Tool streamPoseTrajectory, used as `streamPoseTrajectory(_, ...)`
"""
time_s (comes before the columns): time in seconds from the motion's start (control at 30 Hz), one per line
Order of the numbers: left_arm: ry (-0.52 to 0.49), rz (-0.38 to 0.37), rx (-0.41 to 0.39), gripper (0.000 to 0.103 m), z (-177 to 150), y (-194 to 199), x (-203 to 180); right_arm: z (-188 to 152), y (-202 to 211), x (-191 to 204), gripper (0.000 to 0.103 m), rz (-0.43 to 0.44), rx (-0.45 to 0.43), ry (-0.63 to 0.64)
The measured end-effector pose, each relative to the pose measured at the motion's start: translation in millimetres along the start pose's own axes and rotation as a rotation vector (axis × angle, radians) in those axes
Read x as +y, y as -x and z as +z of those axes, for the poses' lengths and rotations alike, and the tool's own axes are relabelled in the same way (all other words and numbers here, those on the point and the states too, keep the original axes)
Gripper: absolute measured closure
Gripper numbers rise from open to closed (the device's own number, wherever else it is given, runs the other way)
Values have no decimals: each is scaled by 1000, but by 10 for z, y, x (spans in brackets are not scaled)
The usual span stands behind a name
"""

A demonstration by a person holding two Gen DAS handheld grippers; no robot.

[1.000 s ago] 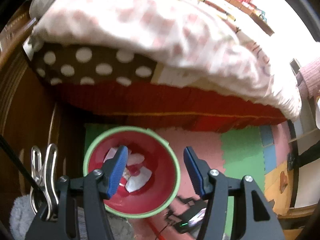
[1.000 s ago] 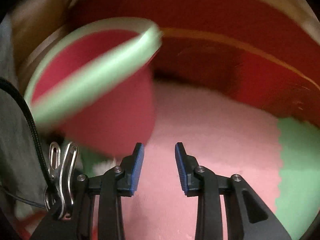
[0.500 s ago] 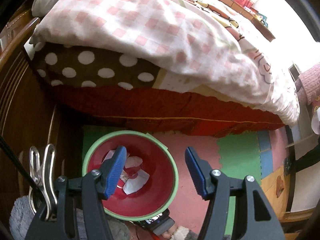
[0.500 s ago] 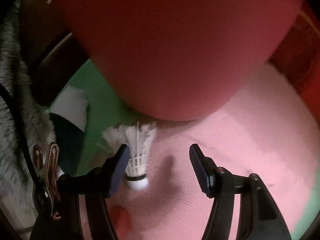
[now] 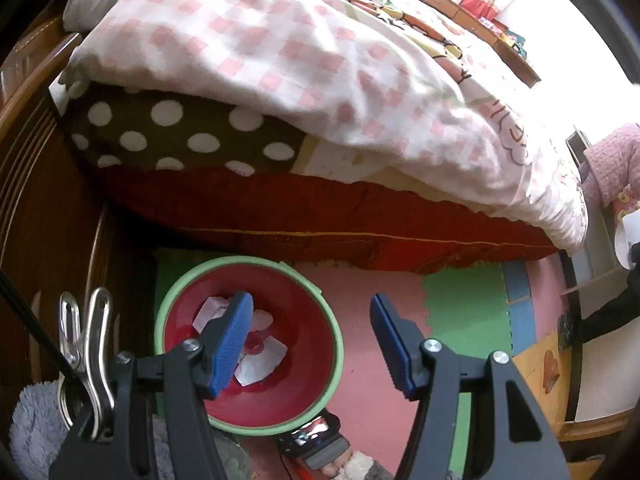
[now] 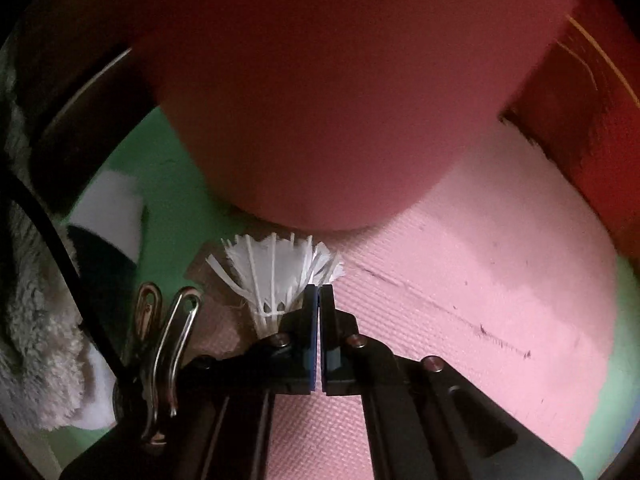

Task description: Collect trash

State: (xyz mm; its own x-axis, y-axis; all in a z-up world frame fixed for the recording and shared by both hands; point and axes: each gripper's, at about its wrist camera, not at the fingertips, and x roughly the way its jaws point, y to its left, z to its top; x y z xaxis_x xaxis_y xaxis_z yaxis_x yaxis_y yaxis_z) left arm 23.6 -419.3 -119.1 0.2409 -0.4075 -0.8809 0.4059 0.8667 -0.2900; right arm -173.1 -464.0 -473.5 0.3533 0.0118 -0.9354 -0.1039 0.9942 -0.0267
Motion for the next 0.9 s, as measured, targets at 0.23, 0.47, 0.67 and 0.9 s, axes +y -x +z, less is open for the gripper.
streamPoseTrajectory(0.23,33,-5,-9,39,8,-1,137,-38,122,-86,59,125,12,-65)
streamPoseTrajectory(0.47,28,-6,-4,39,-6,-17,167,15,-223,356,68,103,90,87)
streamPoseTrajectory(0.67,33,-31,-23,39,-5,53,138,31,18,223,69,61,54,64)
streamPoseTrajectory(0.9,30,-50,-43,39,-12,171,116,170,706,-193,69,7,3,-30)
